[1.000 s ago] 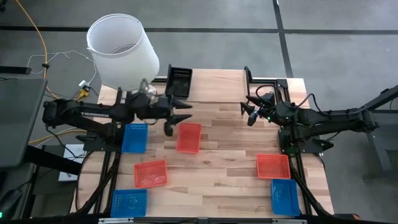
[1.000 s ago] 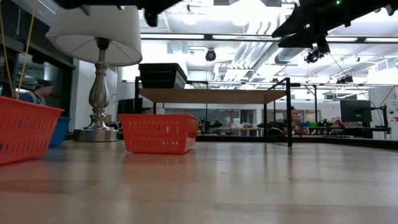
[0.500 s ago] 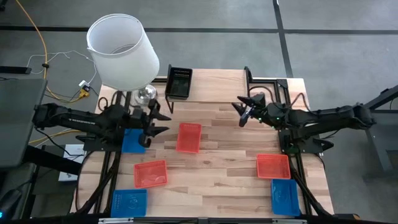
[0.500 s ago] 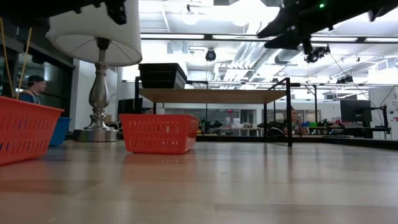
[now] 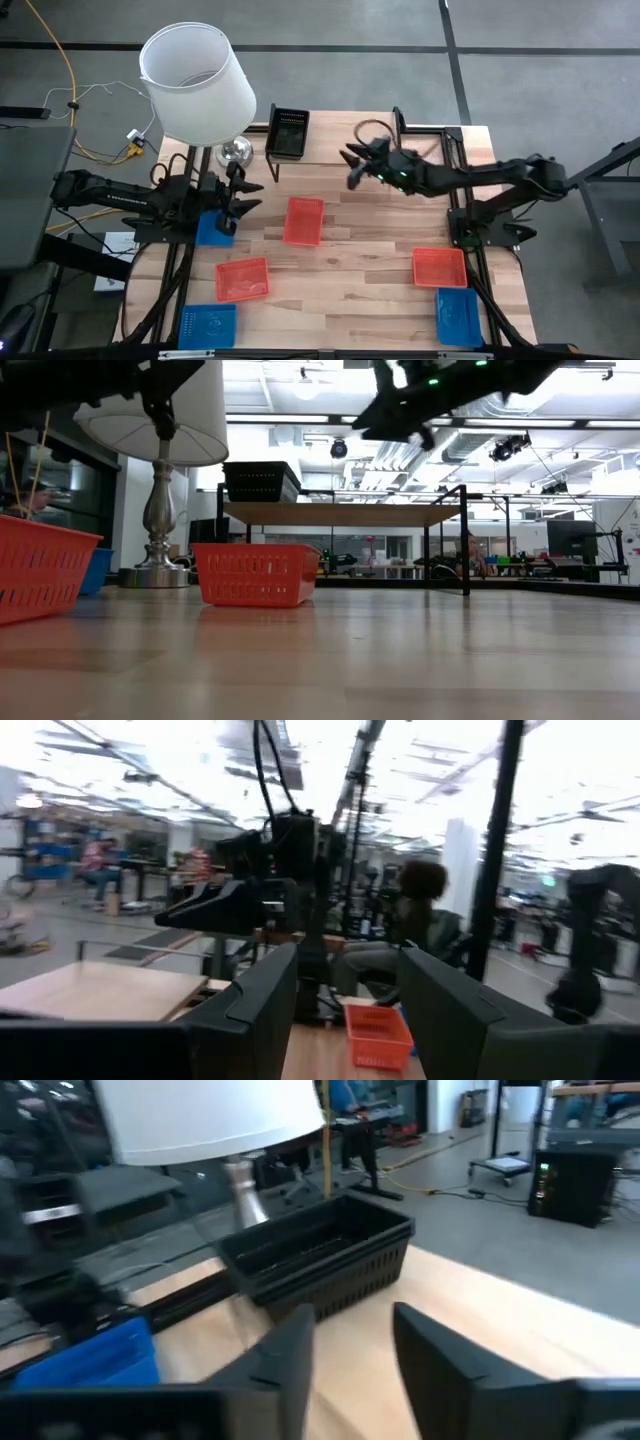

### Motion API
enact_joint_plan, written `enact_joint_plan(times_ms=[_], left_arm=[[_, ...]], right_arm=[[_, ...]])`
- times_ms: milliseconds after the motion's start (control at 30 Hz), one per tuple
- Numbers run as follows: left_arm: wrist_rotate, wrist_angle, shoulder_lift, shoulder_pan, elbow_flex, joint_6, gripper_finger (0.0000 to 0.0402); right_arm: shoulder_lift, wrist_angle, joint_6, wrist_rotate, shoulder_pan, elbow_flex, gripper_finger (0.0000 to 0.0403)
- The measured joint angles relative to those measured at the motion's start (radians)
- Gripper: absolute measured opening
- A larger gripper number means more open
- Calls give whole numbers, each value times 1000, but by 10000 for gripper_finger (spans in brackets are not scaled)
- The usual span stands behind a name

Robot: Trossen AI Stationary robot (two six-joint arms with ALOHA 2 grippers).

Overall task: Stack baskets on shelf by color
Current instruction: Adjust the stacked black bins on the shelf

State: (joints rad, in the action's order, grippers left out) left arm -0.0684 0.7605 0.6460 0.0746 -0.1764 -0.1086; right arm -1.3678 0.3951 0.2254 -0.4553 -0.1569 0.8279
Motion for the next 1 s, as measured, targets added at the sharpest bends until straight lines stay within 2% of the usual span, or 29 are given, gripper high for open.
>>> enact_joint_plan(times_ms=[133,167,300,467,633,800,1000], left_arm=[[-6,-1,0,0,0,-12,161],[-3,-2,0,0,0,-13,161],[4,-8,0,0,0,-21,161],[4,-8,0,0,0,-20,161],[4,-13,0,0,0,-23,161],[5,-23,1,0,0,-31,161],[5,-24,1,0,0,-30,161]], right_arm=[[-141,-74,1,0,-59,151,24],[-175,-95,1,0,-71,188,12],[-306,-176,20,12,-126,328,21],[-448,-191,31,110,-178,468,3],[-550,-263,63,115,-206,579,2],[-597,-273,64,115,-219,639,1],[-580,-302,17,98,-216,645,0]])
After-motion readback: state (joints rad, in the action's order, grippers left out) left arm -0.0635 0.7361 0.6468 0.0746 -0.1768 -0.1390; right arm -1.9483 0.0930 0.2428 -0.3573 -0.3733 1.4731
